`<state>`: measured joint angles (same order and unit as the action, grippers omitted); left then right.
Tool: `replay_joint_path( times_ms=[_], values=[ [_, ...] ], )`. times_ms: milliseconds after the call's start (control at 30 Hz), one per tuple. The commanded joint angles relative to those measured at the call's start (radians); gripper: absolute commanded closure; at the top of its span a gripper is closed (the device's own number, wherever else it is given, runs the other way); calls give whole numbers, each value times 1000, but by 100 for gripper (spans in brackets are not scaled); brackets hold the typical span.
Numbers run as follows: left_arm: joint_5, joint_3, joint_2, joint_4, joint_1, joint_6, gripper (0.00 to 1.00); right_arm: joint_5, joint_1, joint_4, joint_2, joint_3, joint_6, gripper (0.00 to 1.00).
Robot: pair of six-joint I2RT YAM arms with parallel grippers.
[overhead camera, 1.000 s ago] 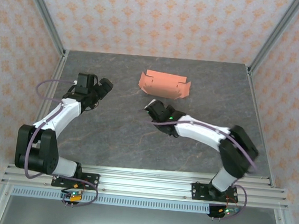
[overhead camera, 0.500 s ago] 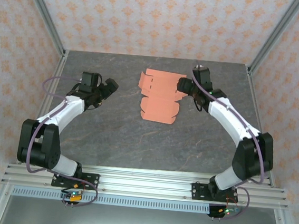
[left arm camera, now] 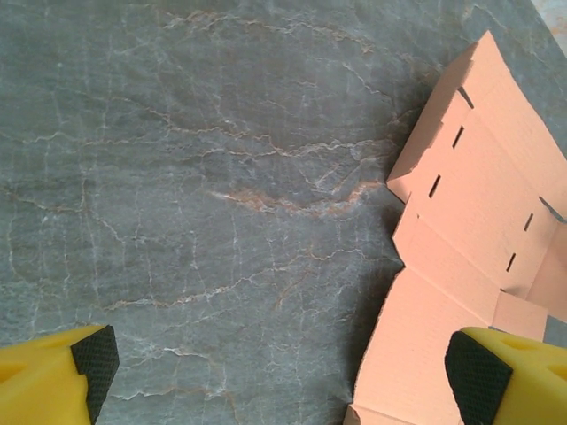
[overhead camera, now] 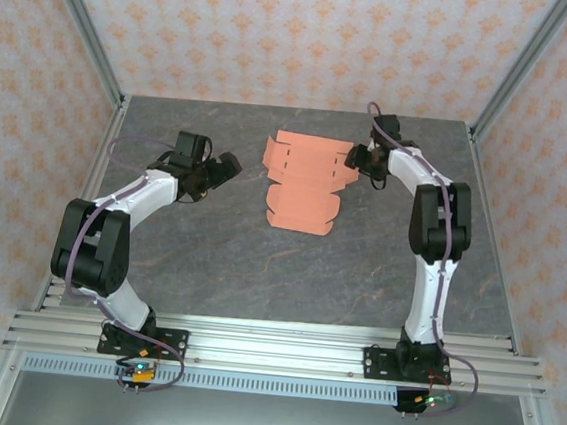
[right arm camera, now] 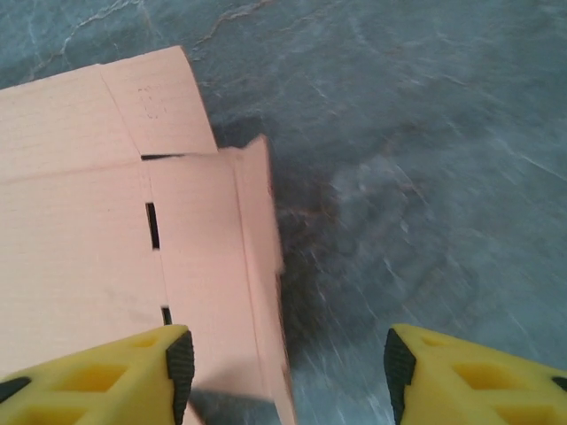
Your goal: Fold the paper box
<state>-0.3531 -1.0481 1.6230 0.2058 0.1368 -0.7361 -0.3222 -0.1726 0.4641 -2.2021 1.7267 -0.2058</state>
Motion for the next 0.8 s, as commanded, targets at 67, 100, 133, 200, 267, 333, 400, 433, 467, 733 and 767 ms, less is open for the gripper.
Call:
replay_joint_path(
  times_ms=[67, 100, 133, 200, 267, 333, 400, 433, 467, 733, 767],
  values=[
    [8, -37, -20, 30, -2, 79, 3, 17, -12, 95, -102, 144, 72, 57],
    [18, -43, -21, 43, -2, 88, 3, 9, -16, 89, -99, 143, 86, 62],
    [28, -50, -22, 54, -4, 102, 3, -11, -19, 72, -89, 132, 106, 67],
    [32, -45, -27, 54, -3, 115, 5, -63, -22, 38, -67, 112, 138, 76],
    [14, 0, -52, -17, 1, 112, 6, -111, -24, 23, -33, 87, 185, 85],
    [-22, 35, -70, -87, 10, 137, 5, -159, -25, -20, 26, 17, 228, 88],
    [-58, 51, -73, -119, 16, 186, 4, -215, -25, -118, 105, -97, 251, 89],
    [-68, 58, -70, -126, 17, 196, 4, -249, -25, -171, 149, -164, 263, 90],
    [-64, 65, -66, -130, 16, 226, 4, -280, -25, -211, 185, -216, 276, 90],
    [-45, 109, -11, -239, 47, 281, 5, -373, -26, -387, 427, -527, 286, 93],
    [-47, 118, -5, -255, 57, 280, 5, -380, -25, -393, 441, -543, 286, 93]
  ],
)
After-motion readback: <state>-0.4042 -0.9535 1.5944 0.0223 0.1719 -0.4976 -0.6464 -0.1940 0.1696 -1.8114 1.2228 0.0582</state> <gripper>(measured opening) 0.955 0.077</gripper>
